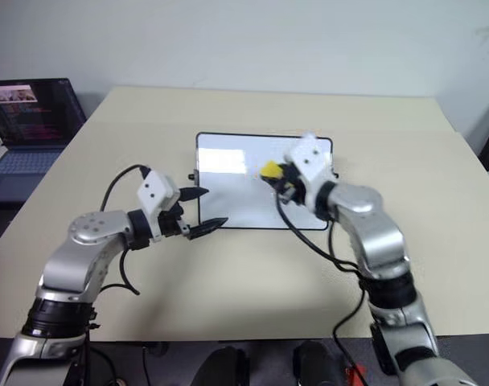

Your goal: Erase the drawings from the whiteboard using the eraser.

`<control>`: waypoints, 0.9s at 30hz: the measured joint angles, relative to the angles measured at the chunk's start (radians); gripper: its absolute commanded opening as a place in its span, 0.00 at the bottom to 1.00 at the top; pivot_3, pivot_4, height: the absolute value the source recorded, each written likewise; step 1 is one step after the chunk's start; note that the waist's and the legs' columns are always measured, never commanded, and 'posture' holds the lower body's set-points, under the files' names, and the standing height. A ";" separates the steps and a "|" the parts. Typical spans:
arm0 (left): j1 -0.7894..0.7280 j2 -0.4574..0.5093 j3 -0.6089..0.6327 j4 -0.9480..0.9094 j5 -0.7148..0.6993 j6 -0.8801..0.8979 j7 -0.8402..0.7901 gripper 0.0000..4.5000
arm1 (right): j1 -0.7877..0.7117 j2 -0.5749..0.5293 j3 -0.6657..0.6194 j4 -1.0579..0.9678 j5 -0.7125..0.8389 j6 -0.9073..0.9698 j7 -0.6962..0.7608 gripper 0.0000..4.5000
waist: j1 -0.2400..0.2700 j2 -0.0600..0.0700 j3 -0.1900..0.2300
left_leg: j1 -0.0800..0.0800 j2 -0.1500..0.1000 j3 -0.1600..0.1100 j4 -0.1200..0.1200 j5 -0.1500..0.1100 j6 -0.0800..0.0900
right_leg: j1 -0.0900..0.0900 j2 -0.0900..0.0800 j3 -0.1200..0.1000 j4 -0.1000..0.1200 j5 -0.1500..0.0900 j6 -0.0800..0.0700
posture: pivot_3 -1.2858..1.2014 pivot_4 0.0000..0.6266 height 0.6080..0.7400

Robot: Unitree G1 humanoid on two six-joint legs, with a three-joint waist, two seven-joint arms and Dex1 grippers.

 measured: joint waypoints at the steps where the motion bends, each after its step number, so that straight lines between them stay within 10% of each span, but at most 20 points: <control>1: -0.001 0.000 0.000 0.003 0.000 -0.002 -0.003 1.00 | 0.038 -0.012 -0.008 -0.036 0.006 0.016 -0.009 0.27 | 0.000 0.000 0.000 | 0.000 0.000 0.000 0.000 0.000 0.000 | 0.000 0.000 0.000 0.000 0.000 0.000 | 0.52 0.24 1.00; 15: -0.060 -0.012 -0.023 0.108 0.003 -0.029 -0.050 1.00 | 0.231 -0.043 0.142 -0.155 -0.029 0.017 -0.154 0.27 | -0.005 0.000 0.000 | 0.001 0.001 0.001 0.000 0.000 0.000 | 0.000 0.008 0.001 0.001 0.000 0.000 | 0.52 0.24 1.00; 27: -0.037 -0.002 -0.039 0.114 0.008 -0.038 -0.076 1.00 | -0.014 0.012 0.193 0.151 -0.056 -0.101 -0.175 0.27 | -0.004 0.000 0.000 | 0.001 0.001 0.001 0.001 0.000 0.000 | 0.000 0.008 0.001 0.000 0.000 0.000 | 0.52 0.24 1.00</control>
